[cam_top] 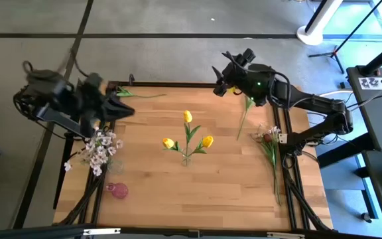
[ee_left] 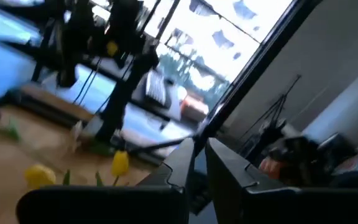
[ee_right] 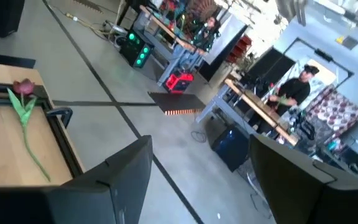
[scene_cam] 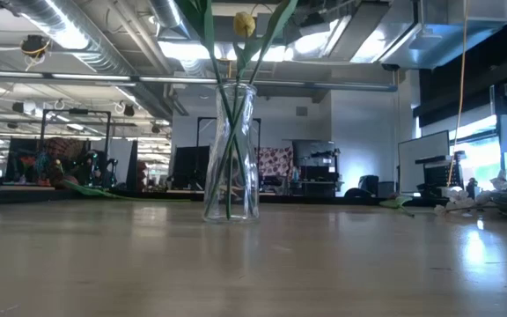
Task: Sort flowers into vase by color
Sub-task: Move the left transparent vase to the top left of the table
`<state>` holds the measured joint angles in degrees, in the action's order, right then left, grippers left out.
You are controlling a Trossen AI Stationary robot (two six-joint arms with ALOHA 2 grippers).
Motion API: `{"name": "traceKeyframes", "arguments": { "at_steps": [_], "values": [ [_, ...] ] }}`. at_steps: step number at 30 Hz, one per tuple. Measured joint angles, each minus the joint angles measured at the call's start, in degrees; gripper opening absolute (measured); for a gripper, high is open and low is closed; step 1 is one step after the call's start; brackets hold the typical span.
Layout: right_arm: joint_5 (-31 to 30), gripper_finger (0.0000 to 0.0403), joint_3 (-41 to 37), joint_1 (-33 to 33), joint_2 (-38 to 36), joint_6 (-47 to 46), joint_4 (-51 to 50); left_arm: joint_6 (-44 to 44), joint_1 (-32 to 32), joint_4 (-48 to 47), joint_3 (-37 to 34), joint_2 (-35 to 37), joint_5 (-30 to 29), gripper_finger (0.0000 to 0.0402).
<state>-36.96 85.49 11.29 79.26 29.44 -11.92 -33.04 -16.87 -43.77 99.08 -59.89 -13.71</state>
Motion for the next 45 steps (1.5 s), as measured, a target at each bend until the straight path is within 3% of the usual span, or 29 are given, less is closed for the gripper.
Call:
{"name": "traceKeyframes", "arguments": {
  "at_steps": [5, 9, 14, 18, 21, 25, 29, 35, 40, 45],
  "values": [
    [-1.11, 0.0266, 3.5, -4.25, 0.0, 2.14, -4.62, -4.2, 0.91, -7.28, 1.06, -3.35, 2.0, 0.0039],
    [-7.0, 0.0266, 5.84, -10.42, -0.04, 1.05, -8.88, -2.49, 3.28, -16.09, 1.08, -6.67, -3.36, 0.0039],
    [-17.22, 0.0266, 7.45, -20.14, 0.0, -5.88, -12.95, 3.14, 12.7, -26.13, 1.06, -11.35, -3.77, 0.0039],
    [-20.46, 0.0271, 7.74, -26.9, -0.02, -16.83, -15.61, 2.25, 22.35, -34.49, 0.72, -14.09, -4.37, 0.0039],
    [-20.5, 0.0282, 7.74, -30.26, 0.01, -25.91, -17.84, 3.37, 29.64, -39.46, -2.4, -15.79, 1.94, 0.0039],
    [-20.38, 0.031, 7.74, -31.21, 0.0, -37.52, -23.91, 5.47, 35.15, -40.47, -11.66, -18.17, 10.73, 0.0049],
    [-17.54, 0.0348, 7.72, -30.23, 0.0, -44.54, -30.62, 5.27, 36.86, -39.98, -21.94, -19.35, 16.18, 0.0084],
    [-5.55, 0.0394, 7.67, -24.96, 0.0, -45.7, -36.78, 0.83, 36.76, -40.5, -35.84, -20.99, 25.94, 0.0146],
    [3.22, 0.0395, 7.67, -19.02, 0.0, -42.55, -36.85, -1.61, 34.72, -42.95, -44.42, -22.57, 32.44, 0.0181],
    [10.17, 0.0391, 7.67, -15.1, 0.0, -36.52, -36.74, -3.36, 30.77, -45.73, -48.35, -24.4, 36.23, 0.0192]
  ]
}}
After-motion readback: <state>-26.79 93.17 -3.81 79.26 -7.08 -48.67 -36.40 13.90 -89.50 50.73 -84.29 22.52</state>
